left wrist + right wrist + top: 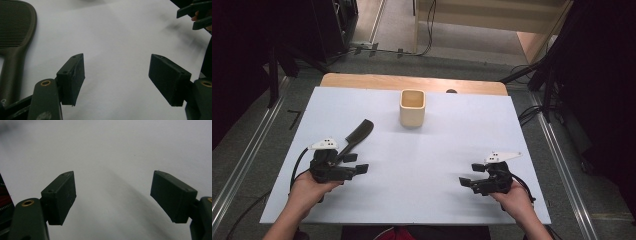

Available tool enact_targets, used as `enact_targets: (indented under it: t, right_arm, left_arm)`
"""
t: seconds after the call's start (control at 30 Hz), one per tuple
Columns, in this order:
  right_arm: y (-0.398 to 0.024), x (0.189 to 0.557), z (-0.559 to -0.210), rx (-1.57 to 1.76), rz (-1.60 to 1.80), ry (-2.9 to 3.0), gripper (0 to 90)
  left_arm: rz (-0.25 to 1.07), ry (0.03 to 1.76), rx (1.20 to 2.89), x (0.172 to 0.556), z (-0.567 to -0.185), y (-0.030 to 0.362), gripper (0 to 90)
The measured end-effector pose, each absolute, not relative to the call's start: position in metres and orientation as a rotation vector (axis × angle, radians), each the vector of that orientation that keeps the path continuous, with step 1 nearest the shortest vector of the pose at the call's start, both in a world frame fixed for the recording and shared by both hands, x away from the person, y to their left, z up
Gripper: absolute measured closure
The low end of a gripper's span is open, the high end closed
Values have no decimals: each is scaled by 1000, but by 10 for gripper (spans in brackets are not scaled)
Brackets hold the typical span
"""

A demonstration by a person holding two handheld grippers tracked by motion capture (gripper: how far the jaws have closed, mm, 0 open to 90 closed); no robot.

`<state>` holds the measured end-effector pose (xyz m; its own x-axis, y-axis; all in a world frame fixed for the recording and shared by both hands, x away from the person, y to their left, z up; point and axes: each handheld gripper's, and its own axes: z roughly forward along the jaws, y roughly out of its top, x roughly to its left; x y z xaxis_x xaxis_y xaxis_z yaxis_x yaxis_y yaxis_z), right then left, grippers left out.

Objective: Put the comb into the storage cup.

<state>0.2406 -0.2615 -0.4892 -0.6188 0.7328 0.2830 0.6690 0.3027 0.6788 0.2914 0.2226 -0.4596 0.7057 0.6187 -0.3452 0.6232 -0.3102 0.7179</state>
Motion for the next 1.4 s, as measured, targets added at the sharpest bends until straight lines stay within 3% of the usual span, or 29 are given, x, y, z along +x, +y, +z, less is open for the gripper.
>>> enact_targets:
  t: [0.33,0.6,1.4]
  right_arm:
    - [-262,241,-490,1338,1224,2470,189]
    - [-262,241,-490,1344,1227,2469,188]
    - [-262,241,-490,1347,1222,2472,188]
  left_arm:
    - [18,963,2014,294,-459,226,301]
    - [57,980,2009,299,-454,235,249]
    - [133,1077,2004,312,-454,264,252]
